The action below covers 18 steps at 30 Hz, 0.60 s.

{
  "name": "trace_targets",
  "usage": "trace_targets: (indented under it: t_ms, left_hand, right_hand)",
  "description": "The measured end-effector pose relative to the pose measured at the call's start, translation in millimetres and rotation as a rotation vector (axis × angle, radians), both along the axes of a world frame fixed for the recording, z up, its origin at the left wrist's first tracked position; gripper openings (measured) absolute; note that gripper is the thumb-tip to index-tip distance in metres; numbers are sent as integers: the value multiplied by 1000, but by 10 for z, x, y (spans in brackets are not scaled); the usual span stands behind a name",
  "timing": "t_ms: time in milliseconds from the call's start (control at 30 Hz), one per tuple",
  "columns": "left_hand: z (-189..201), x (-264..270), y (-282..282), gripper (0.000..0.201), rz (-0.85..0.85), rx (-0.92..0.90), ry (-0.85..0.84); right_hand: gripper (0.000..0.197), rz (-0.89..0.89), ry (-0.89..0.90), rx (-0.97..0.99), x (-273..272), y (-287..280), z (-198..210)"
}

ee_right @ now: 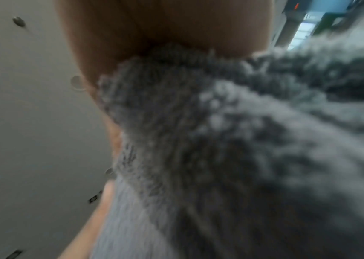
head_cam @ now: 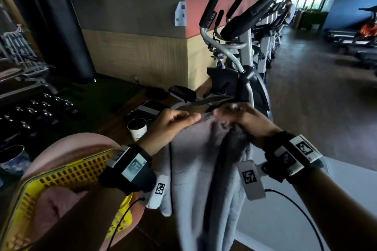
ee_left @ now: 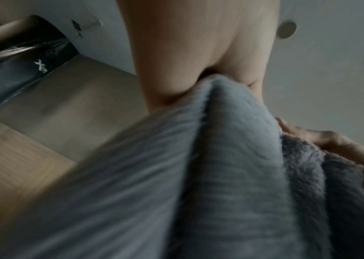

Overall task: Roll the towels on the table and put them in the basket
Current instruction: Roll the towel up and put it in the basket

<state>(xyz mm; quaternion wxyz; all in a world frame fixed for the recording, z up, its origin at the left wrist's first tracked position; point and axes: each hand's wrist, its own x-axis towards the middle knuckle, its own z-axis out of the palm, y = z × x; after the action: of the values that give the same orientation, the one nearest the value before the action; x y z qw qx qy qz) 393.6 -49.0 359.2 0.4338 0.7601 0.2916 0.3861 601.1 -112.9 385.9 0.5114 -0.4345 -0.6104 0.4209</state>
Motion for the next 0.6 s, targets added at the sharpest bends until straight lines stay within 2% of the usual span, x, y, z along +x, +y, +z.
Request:
trace_targets:
  t_ms: [67, 133, 200, 267, 333, 400, 467, 500, 600]
  left_hand:
    - [-35, -114, 118, 32, 11, -20, 2]
    - [-46, -139, 235, 37, -1, -15, 1]
    - [-24, -96, 374, 37, -8, 3, 3]
    - [36, -74, 533, 32, -18, -2, -14]
    - [100, -147, 688, 31, -23, -11, -12]
    - [117, -340, 892, 29, -4, -38, -7]
    - [160, -565, 1093, 37, 63, -71, 1]
    - [194, -667, 1206, 39, 103, -80, 18]
    - [463, -891, 1598, 28, 185, -85, 18]
  right_hand:
    - [40, -52, 118, -55, 136, 146, -54]
    - [28, -56, 126, -91, 104, 271, -161]
    - [16, 8, -10, -83, -134, 367, -191]
    - [12, 112, -154, -70, -367, 541, -175]
    - [10, 119, -190, -30, -465, 776, -101]
    - [6, 48, -110, -29, -478, 1027, 33]
    - [2, -29, 29, -52, -478, 1278, 163]
    - [6, -48, 68, -56, -506, 1409, 232]
    - [6, -21, 43, -45, -682, 1914, 455]
